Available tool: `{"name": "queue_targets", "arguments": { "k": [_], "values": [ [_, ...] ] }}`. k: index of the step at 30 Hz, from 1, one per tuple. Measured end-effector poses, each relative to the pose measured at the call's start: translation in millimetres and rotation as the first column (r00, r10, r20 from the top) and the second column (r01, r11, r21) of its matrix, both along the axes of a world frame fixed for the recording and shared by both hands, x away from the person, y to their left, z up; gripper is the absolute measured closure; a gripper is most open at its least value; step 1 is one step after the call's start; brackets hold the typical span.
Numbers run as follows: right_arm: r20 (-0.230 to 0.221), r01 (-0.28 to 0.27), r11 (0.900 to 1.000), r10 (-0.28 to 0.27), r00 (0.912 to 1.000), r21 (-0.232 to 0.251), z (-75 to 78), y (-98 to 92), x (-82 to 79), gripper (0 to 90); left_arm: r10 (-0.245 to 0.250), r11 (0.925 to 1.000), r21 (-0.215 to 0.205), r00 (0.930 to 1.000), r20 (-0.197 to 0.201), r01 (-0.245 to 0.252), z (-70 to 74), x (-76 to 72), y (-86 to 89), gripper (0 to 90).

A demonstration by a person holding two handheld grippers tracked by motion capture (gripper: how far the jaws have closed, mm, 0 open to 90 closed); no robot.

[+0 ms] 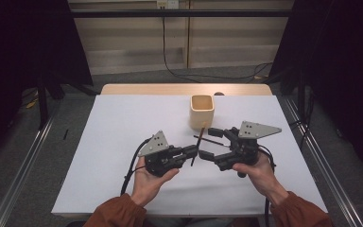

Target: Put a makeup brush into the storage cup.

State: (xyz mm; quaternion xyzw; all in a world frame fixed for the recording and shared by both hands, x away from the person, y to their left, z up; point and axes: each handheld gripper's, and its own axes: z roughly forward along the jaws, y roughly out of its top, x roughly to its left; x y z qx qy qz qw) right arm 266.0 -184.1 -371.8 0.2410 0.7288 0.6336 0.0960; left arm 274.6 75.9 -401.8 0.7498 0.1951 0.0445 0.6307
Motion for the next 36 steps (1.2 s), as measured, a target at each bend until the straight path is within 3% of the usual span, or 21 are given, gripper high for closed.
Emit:
{"name": "queue_targets", "arguments": {
  "k": [9,13,17,25,36],
  "values": [
    [-0.014,-0.025,1.0,0.025,0.9996,0.008,-3.3,3.2,0.0,27.0,-0.017,0.9997,0.019,0.9999,0.001,0.017,-4.0,-3.3,-3.2,83.8],
    [0.008,-0.039,0.999,0.039,0.9992,-0.016,-5.3,6.6,-1.4,14.6,-0.019,0.9995,0.023,0.9998,-0.008,0.019,-6.2,-3.1,-4.2,83.8],
    [0.001,-0.039,0.999,0.039,0.9992,-0.007,-4.9,12.0,-3.9,14.6,-0.017,0.9995,0.026,0.9998,-0.007,0.017,-6.5,-3.5,-4.0,83.8],
    [-0.039,-0.025,1.0,0.026,0.9989,0.019,-10.5,5.8,2.7,49.9,-0.024,0.9991,0.034,0.9997,-0.008,0.024,-8.8,-4.4,-5.2,83.8],
    [-0.059,-0.04,0.998,0.044,0.9973,0.057,-10.6,2.7,3.4,66.6,-0.013,0.9992,0.038,0.9998,-0.013,0.013,-10.9,-3.2,-3.8,83.8]
  ]
}}
